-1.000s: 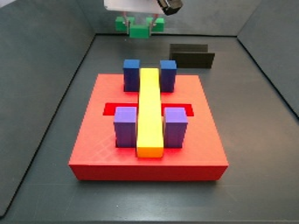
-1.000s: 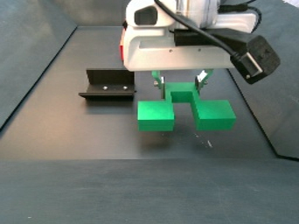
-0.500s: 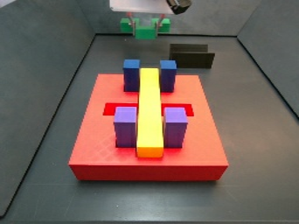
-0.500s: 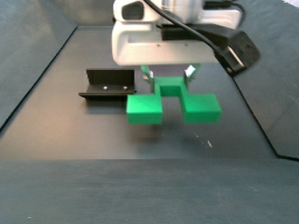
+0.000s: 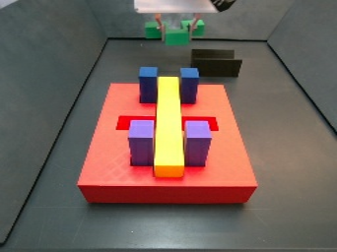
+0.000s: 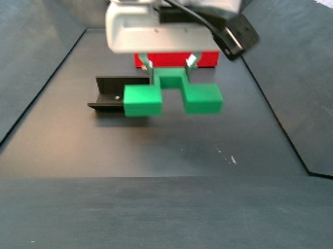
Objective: Pick up the green object. Move up. Place the green object on the fixture. Regrasp the green object. Move to above the board. Insert the green object.
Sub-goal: Place the green object on the fixture.
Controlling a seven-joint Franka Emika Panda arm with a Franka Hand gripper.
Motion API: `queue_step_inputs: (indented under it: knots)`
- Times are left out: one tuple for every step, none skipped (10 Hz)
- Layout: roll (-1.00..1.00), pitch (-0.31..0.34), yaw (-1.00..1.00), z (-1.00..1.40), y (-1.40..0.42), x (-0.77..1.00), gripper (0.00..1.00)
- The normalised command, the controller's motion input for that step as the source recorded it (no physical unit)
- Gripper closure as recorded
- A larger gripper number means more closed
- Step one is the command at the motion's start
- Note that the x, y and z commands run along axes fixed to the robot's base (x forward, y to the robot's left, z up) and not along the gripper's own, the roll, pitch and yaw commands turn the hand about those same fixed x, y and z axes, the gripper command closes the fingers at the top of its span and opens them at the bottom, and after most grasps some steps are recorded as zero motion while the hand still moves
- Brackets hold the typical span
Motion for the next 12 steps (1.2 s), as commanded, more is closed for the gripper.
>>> queue_step_inputs:
  knots:
    - [-0.72,0.380,0.00,0.33,-0.23,0.84,1.00]
    - [-0.86,0.406,0.00,0.35,-0.19,0.79,1.00]
    - [-1.00,0.329,0.00,0.25,-0.08,0.74,1.00]
    - [-1.00,0.183,0.00,0.17,0.00,0.69,1.00]
    - [-1.00,0.000,0.18,0.00,0.00,0.43,1.00]
    - [-0.98,-0.086,0.18,0.00,0.00,0.42,1.00]
    - [-0.95,-0.200,0.17,0.00,0.00,0.40,1.00]
    - [-0.96,-0.460,0.10,0.00,0.01,0.30,1.00]
    - [-0.93,-0.474,0.08,0.00,0.03,0.33,1.00]
    - [-1.00,-0.269,0.00,0.00,0.42,0.55,1.00]
    - [-0.90,-0.080,-0.10,0.00,0.37,0.66,1.00]
    - [-0.92,-0.091,-0.19,0.00,0.35,0.58,1.00]
